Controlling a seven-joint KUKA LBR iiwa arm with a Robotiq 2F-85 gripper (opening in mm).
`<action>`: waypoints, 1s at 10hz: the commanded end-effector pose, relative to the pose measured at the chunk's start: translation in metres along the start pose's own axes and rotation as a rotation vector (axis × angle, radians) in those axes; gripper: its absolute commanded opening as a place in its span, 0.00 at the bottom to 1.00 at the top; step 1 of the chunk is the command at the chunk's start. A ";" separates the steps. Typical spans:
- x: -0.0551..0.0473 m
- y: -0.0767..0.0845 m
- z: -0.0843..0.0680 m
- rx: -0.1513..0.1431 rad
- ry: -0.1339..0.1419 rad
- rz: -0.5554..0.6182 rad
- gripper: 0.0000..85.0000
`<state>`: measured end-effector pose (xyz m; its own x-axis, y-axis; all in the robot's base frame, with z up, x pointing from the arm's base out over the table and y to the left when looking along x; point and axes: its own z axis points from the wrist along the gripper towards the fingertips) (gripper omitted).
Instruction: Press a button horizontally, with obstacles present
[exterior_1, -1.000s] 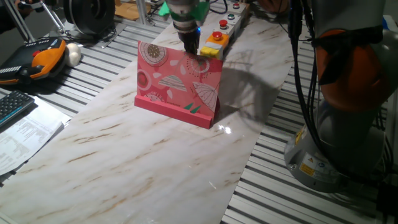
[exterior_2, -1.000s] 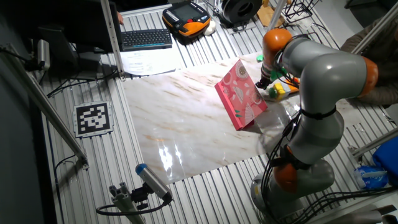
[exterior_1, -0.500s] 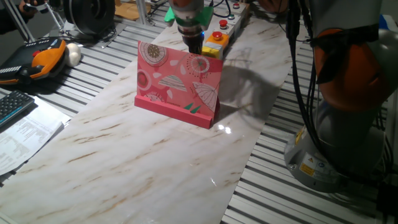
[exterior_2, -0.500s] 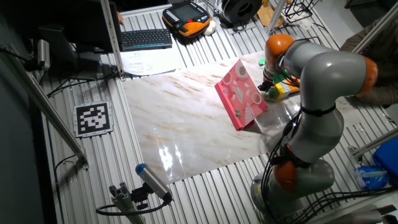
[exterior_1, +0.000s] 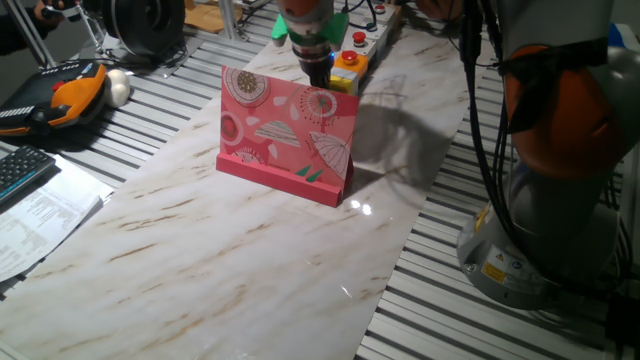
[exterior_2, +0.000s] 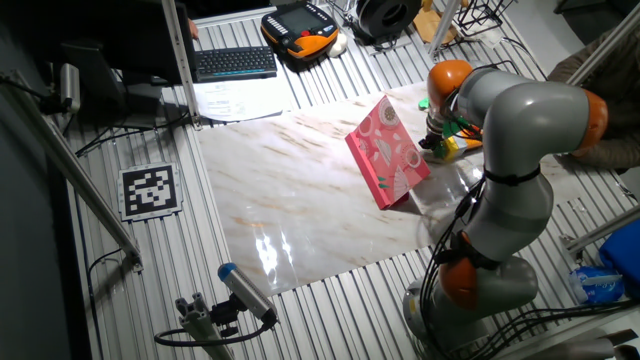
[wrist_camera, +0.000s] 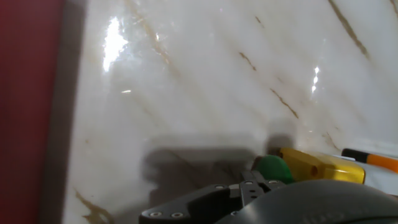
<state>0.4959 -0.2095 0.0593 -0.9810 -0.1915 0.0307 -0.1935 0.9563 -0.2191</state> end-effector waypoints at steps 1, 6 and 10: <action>0.001 -0.002 0.001 0.008 -0.001 0.000 0.00; 0.003 -0.016 0.004 0.011 -0.003 -0.014 0.00; -0.005 0.002 -0.005 -0.032 -0.005 0.028 0.00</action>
<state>0.5002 -0.2055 0.0645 -0.9870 -0.1595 0.0175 -0.1599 0.9688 -0.1895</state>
